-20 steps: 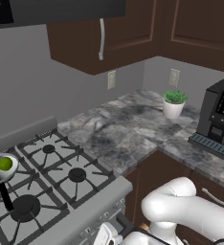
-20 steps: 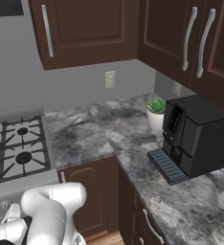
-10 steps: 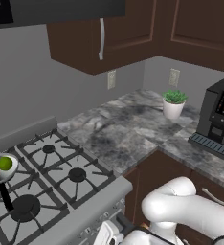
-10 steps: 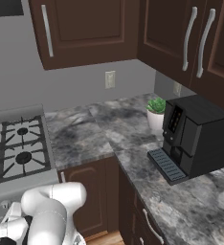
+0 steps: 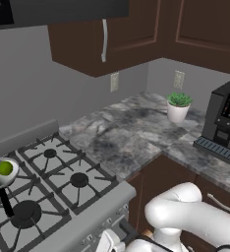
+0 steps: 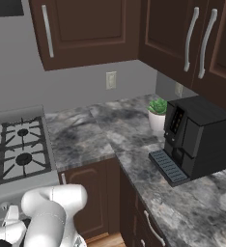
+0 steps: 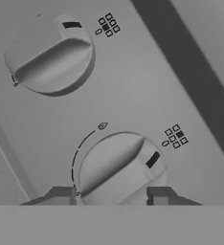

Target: Put the tomato and lime in the pan. Then turn on the rear center burner and set the heat to medium.

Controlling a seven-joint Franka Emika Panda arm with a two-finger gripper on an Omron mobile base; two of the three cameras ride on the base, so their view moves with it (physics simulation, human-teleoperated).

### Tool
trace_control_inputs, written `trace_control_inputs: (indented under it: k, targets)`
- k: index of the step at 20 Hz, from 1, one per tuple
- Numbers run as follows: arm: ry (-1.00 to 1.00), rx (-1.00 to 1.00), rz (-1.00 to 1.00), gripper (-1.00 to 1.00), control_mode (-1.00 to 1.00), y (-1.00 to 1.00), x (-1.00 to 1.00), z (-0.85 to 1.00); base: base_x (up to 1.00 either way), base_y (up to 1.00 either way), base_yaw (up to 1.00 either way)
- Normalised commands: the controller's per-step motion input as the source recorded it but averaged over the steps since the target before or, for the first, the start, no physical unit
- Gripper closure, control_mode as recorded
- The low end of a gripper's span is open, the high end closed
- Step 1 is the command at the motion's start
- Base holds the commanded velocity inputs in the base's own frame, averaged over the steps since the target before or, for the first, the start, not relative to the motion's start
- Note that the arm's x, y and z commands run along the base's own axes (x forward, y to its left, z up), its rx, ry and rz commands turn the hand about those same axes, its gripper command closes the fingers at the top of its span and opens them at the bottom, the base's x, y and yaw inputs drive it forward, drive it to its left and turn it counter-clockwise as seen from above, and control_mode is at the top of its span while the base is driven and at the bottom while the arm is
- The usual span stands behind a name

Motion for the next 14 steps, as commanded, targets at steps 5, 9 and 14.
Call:
trace_control_inputs:
  k: [5,9,14]
  targets:
    - [-0.22,-0.17,-0.07,1.0,-1.0,0.01,0.24,0.06,0.0,0.0,0.0]
    - [-0.22,-0.16,-0.12,1.0,-1.0,0.0,0.25,0.07,0.0,0.0,0.0]
    - [-0.32,-0.2,-0.13,1.0,-1.0,0.01,0.21,0.03,0.0,0.0,0.0]
